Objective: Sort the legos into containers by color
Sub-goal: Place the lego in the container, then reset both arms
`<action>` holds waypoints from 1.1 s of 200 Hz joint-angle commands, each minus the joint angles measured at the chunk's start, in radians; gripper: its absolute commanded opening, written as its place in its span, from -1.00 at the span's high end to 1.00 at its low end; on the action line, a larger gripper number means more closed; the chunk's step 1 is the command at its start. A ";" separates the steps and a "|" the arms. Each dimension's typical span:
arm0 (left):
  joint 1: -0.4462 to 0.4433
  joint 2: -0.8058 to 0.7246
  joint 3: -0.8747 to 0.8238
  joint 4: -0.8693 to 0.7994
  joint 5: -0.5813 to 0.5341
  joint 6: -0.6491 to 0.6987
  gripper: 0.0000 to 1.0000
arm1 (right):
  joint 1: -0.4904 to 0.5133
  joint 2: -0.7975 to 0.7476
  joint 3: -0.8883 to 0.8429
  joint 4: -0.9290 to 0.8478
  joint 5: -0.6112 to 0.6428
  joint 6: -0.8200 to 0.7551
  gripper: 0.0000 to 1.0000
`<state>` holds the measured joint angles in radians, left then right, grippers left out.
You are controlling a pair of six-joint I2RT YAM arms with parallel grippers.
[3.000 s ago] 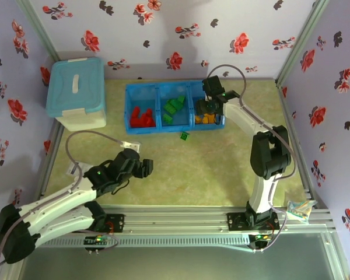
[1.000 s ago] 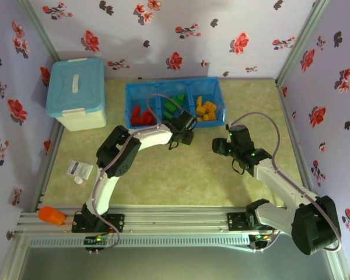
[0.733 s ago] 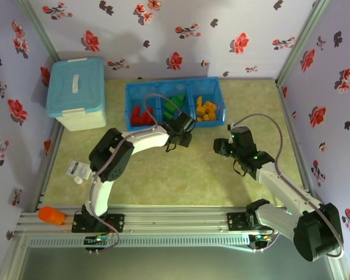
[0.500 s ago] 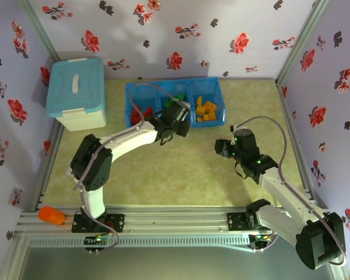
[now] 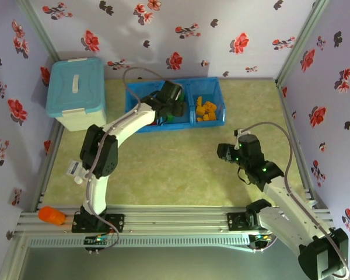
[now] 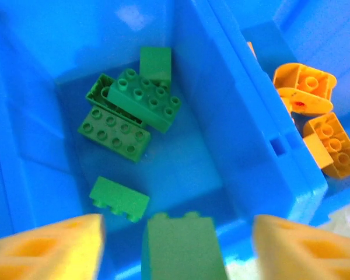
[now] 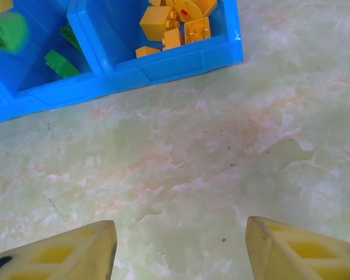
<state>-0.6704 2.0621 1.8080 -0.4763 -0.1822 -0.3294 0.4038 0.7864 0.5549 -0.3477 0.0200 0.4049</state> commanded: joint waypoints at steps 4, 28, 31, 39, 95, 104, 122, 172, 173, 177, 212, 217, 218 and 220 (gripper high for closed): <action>0.002 0.007 0.096 -0.150 -0.018 0.017 -0.70 | -0.006 -0.037 -0.003 -0.050 -0.001 0.011 -0.23; -0.015 -0.150 -0.091 -0.005 -0.039 0.019 -0.72 | -0.006 -0.040 -0.003 -0.055 0.011 0.011 -0.30; -0.018 -0.171 -0.122 0.017 -0.040 0.022 -0.72 | -0.006 -0.039 -0.003 -0.054 0.011 0.011 -0.31; -0.021 -0.231 -0.192 0.065 -0.045 0.025 -0.72 | -0.006 -0.038 -0.003 -0.052 0.014 0.011 -0.38; -0.026 -0.615 -0.582 0.240 -0.199 0.071 -0.75 | -0.005 -0.032 0.023 -0.020 0.080 -0.016 -0.65; -0.026 -0.680 -0.636 0.255 -0.238 0.085 -0.76 | -0.006 -0.028 0.038 -0.017 0.100 -0.028 -0.68; -0.023 -0.792 -0.731 0.272 -0.322 0.120 -0.78 | -0.005 -0.028 0.072 -0.004 0.139 -0.066 -0.70; -0.015 -1.051 -0.944 0.310 -0.626 0.255 -0.79 | -0.005 -0.110 0.120 0.055 0.308 -0.170 -0.99; -0.015 -1.056 -0.950 0.316 -0.629 0.258 -0.79 | -0.005 -0.114 0.119 0.057 0.308 -0.171 -0.99; -0.015 -1.077 -0.976 0.336 -0.649 0.272 -0.80 | -0.005 -0.124 0.116 0.064 0.340 -0.175 -0.99; -0.009 -1.250 -1.186 0.468 -0.777 0.361 -0.81 | -0.005 -0.192 0.063 0.088 0.452 -0.206 -0.99; -0.009 -1.274 -1.215 0.479 -0.794 0.369 -0.81 | -0.004 -0.204 0.052 0.091 0.469 -0.210 -0.99; -0.008 -1.278 -1.219 0.482 -0.798 0.370 -0.81 | -0.004 -0.207 0.050 0.092 0.472 -0.212 -0.99; -0.008 -1.286 -1.232 0.487 -0.805 0.374 -0.81 | -0.005 -0.213 0.045 0.093 0.481 -0.213 -0.99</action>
<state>-0.6865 0.8661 0.6838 -0.1097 -0.8253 -0.0471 0.4038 0.6193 0.6437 -0.2955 0.3622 0.2424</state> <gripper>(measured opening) 0.901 0.993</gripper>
